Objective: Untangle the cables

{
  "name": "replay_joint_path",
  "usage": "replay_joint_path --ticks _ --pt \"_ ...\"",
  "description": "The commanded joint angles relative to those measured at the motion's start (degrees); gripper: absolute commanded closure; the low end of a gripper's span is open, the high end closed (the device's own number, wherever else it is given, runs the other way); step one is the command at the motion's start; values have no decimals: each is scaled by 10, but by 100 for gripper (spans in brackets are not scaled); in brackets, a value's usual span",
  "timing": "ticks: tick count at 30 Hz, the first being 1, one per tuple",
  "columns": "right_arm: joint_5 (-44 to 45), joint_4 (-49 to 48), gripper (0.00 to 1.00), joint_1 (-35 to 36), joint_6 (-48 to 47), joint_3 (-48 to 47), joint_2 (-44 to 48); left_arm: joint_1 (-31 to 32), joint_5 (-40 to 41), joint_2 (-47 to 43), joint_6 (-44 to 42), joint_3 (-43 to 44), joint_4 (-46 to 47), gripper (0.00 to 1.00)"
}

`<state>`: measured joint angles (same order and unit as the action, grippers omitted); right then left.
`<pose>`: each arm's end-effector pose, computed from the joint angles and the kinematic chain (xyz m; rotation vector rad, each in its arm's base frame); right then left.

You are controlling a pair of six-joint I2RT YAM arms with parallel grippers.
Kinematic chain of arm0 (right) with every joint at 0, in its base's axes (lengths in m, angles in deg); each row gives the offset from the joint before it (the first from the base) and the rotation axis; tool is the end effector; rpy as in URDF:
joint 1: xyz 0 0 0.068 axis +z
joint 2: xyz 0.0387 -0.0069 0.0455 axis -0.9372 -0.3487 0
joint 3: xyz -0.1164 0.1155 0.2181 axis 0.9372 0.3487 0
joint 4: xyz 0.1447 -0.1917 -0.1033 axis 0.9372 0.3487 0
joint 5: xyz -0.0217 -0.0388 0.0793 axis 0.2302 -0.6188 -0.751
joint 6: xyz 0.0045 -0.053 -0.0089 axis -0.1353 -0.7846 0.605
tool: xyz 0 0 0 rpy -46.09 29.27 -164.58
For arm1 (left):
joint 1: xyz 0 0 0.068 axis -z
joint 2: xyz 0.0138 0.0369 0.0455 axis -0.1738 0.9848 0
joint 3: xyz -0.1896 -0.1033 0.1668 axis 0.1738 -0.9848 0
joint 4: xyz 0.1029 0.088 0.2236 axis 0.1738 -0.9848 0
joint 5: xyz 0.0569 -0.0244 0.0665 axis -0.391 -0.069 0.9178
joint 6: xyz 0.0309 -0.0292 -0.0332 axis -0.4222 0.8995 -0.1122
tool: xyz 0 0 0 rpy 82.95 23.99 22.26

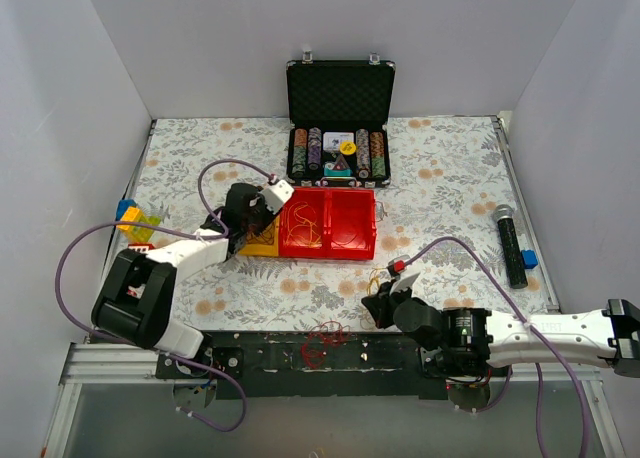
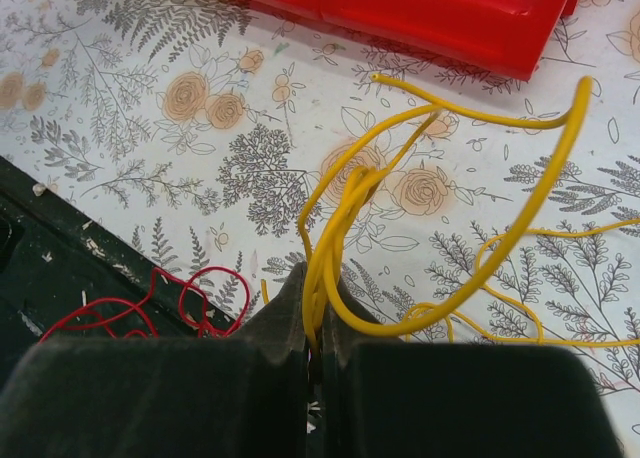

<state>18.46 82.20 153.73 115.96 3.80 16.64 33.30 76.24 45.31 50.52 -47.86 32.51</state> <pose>0.0392 0.1476 0.1831 -0.2383 1.9845 0.7288 0.2749 -0.1165 0.1811 0.2867 2.2126 -0.2410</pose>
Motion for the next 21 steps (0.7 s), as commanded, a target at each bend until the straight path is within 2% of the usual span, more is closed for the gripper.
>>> replay_joint_path --ticks 1,2,6,8,9,12,16,18,21 --pt "14 -21 99 3 -18 -35 -1 2 -8 -69 12 31 -43 57" --pt "14 -24 99 3 -23 -37 -1 1 -17 -84 11 33 -53 48" --pt "12 -23 99 4 -34 -48 -6 1 -76 -148 3 58 -130 27" --pt "8 -23 99 3 -42 -50 -3 1 -106 -189 -10 64 -163 10" --pt "4 -44 99 3 -48 -51 -2 1 -124 -207 -16 67 -181 6" --pt "-9 -54 99 3 -66 -57 2 1 -200 -272 -51 74 -229 2" --pt "-24 -79 99 4 -99 -67 6 11 -355 -332 -69 88 -294 2" --pt "-35 -91 99 3 -116 -77 4 39 -405 -339 -60 89 -309 2" --pt "-63 -114 99 4 -148 -95 -5 112 -418 -330 -36 91 -309 2"
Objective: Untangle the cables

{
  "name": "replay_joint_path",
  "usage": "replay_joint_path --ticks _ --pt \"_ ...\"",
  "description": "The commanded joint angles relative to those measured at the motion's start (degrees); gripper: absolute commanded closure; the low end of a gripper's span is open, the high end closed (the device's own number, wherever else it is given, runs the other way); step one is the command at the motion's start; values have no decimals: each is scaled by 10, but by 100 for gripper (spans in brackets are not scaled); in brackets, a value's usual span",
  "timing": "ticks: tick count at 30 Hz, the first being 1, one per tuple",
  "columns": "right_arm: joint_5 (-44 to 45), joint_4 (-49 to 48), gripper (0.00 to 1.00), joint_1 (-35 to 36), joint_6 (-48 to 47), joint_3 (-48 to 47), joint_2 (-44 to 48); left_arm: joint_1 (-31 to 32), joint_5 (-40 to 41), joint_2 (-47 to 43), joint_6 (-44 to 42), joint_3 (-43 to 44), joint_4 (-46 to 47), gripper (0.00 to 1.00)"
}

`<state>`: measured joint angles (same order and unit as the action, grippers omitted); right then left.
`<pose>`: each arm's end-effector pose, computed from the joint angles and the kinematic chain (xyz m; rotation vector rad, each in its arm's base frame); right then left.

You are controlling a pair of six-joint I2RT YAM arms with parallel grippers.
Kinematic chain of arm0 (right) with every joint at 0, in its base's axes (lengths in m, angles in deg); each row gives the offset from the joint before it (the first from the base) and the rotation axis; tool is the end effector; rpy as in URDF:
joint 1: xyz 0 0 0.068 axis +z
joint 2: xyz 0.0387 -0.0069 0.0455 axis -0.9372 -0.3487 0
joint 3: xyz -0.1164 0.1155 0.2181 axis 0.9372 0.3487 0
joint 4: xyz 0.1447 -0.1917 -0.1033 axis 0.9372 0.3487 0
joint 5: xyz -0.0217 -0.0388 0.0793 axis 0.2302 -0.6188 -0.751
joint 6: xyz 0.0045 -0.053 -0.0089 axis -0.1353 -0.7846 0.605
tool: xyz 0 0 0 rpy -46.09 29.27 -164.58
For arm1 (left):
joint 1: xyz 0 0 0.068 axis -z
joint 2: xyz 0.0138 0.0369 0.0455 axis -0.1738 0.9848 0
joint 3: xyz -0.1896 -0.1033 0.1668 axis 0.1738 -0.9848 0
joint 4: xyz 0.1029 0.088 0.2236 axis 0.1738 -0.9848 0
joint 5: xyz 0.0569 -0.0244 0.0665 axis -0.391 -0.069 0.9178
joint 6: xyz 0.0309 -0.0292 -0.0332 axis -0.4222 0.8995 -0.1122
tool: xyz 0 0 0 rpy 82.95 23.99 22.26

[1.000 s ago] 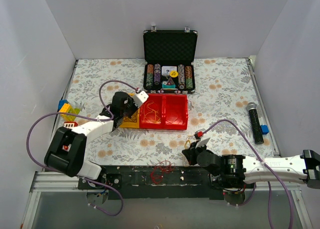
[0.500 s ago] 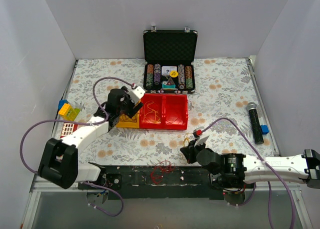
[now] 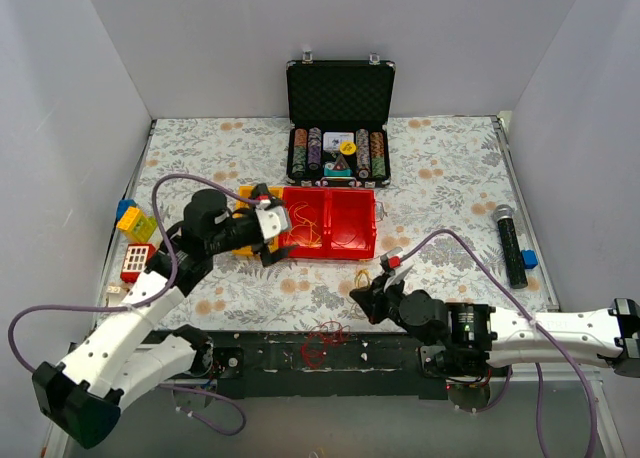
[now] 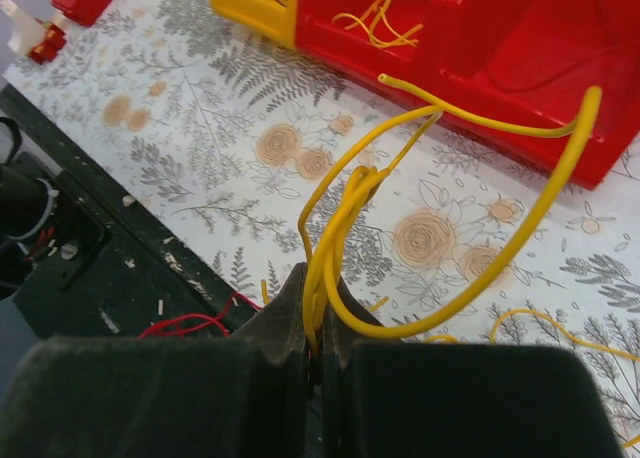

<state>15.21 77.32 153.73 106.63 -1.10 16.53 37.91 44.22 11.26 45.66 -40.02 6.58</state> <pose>0.0388 0.1592 0.2195 -0.3378 1.8687 0.8181 0.1660 -0.1076 0.3277 0.7738 1.8294 -0.8432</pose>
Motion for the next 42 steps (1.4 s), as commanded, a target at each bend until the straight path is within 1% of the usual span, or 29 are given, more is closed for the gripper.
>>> replay_joint_path --ticks 1,4,6,8,11,14,21,23,27,29,31,33,35,40,42 --pt "-39 -69 99 4 -64 -56 -12 98 -96 18 20 17 -47 2" --pt "-54 -72 99 4 -85 -77 -37 153 -93 45 45 37 -43 2" --pt "-73 -89 99 3 -99 -80 -47 181 -85 60 50 41 -26 5" --pt "-95 -110 99 3 -110 -80 -54 198 -71 70 50 41 -9 12" --pt "-117 -118 99 3 -115 -85 -64 208 -61 85 46 51 -3 28" --pt "-129 -121 99 3 -116 -83 -71 215 -56 85 35 49 5 39" --pt "-174 -132 99 0 -121 -90 -94 242 -44 87 12 37 4 41" --pt "-181 -134 99 -1 -122 -90 -96 247 -48 91 10 39 2 45" --pt "-180 -135 99 -4 -118 -87 -93 255 -50 96 -6 46 -18 69" --pt "-181 -135 99 -6 -118 -86 -89 259 -61 103 -20 53 -45 79" --pt "-182 -134 99 -9 -118 -85 -86 264 -61 105 -21 51 -62 83" --pt "-188 -134 99 -13 -116 -82 -79 267 -58 105 -47 47 -68 87" --pt "-196 -132 99 -20 -111 -79 -74 268 -54 104 -48 47 -68 99" --pt "-195 -120 98 -32 -88 -57 -54 269 -34 99 -44 56 -67 100" --pt "-189 -118 94 -40 -77 -39 -40 269 -14 95 -28 61 -55 100"
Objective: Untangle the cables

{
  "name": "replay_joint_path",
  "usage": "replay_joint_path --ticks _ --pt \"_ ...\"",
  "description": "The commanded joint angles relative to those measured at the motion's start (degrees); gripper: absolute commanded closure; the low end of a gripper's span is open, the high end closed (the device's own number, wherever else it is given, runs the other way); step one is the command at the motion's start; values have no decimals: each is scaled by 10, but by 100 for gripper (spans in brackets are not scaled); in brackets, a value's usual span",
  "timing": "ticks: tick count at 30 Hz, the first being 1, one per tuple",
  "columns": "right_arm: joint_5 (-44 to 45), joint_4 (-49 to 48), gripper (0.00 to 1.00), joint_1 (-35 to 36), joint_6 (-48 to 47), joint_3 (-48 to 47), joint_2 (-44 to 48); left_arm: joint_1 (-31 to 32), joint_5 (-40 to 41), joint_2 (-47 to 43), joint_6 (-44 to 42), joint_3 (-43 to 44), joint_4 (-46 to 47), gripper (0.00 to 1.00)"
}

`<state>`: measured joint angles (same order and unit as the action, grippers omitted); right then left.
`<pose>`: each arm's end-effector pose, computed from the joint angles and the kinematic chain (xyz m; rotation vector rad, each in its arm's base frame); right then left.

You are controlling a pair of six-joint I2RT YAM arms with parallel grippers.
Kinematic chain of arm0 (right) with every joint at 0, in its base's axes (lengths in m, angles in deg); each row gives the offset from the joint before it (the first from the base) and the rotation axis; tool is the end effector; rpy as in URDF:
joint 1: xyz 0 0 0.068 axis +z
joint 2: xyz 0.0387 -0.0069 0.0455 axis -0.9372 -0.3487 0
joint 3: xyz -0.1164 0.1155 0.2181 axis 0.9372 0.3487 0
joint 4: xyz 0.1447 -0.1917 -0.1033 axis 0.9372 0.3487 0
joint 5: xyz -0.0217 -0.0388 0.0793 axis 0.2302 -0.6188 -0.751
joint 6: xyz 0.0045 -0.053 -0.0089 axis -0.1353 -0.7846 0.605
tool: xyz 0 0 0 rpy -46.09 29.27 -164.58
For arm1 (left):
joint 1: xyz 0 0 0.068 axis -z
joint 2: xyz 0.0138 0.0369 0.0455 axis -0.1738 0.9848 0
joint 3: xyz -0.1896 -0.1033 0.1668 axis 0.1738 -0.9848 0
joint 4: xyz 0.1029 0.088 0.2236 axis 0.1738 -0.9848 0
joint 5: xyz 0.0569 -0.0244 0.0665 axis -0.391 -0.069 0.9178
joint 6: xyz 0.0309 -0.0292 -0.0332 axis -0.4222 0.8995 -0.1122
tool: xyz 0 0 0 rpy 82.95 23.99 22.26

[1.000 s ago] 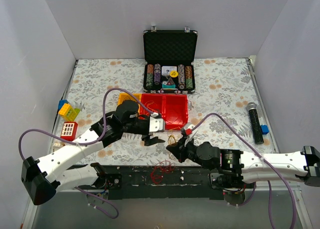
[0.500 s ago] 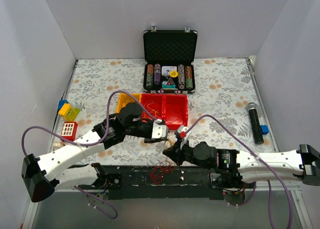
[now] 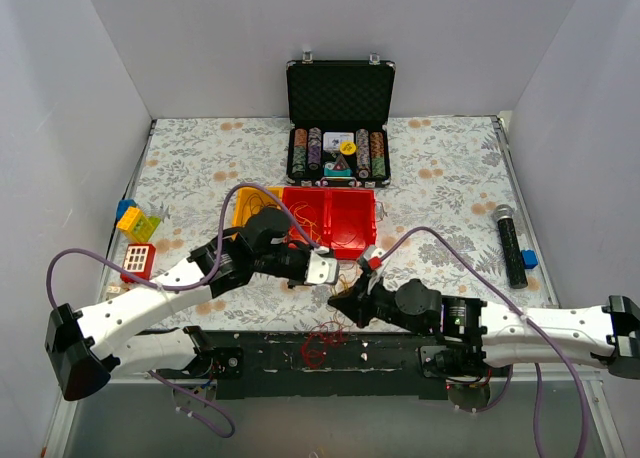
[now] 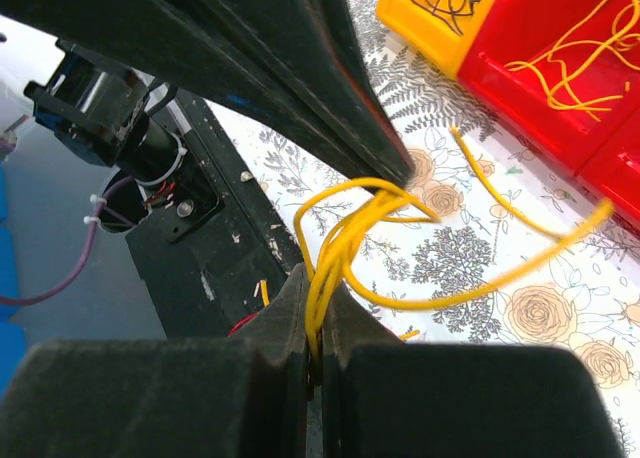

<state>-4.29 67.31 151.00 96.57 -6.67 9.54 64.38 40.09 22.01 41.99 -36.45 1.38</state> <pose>0.0405 0.1889 0.2507 -0.6353 1.7438 1.0526 0.1184 -0.1988 0.3049 1.3722 1.8213 -1.1443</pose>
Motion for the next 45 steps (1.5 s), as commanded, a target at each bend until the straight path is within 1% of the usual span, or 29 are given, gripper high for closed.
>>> replay_joint_path --ticks 1,5,10,11,13,17,18,19,20,22,23,24,25,28,31,32,34,40,43,45 --pt "7 -17 93 -14 29 28 38 3 39 -15 25 25 9 100" --pt "20 2 88 -21 58 65 67 -1 100 -24 82 32 62 100" --pt "33 20 79 -21 93 111 100 -22 108 -24 141 60 85 100" --pt "37 24 77 -21 99 116 105 -23 107 -23 148 66 87 100" --pt "40 30 76 -21 104 126 112 -27 99 -20 155 75 84 100" --pt "28 22 78 -21 95 117 115 -27 30 -16 99 62 25 100" --pt "21 19 78 -21 86 112 113 -27 21 -18 92 53 20 95" --pt "14 14 79 -21 74 105 109 -26 18 -19 81 40 20 84" --pt "-8 6 80 -20 61 99 104 -24 17 -20 66 25 19 72" --pt "-46 -11 80 -20 29 85 92 -21 17 -18 50 12 18 61" --pt "-66 -14 80 -21 12 77 80 -19 16 -16 45 10 19 51" --pt "-85 -13 80 -21 -3 68 72 -18 15 -16 40 7 17 46" --pt "-101 -13 80 -21 -22 62 63 -18 15 -14 33 5 17 44" --pt "-141 -29 81 -21 -75 64 51 -14 12 -9 20 6 13 34" --pt "-180 -50 81 -21 -107 66 49 -6 7 -6 16 4 5 26" --pt "-183 -48 82 -20 -113 60 48 -3 6 -5 -1 4 2 25" --pt "-187 -31 83 -21 -127 45 41 4 1 -6 -7 0 -4 23" --pt "-212 -9 85 -21 -157 6 9 27 -9 -1 -36 -8 -38 23" --pt "-214 -5 85 -20 -164 -4 1 34 -10 -2 -47 -11 -44 25" --pt "-219 -4 85 -20 -167 -6 -4 35 7 -4 -54 -9 -40 27"
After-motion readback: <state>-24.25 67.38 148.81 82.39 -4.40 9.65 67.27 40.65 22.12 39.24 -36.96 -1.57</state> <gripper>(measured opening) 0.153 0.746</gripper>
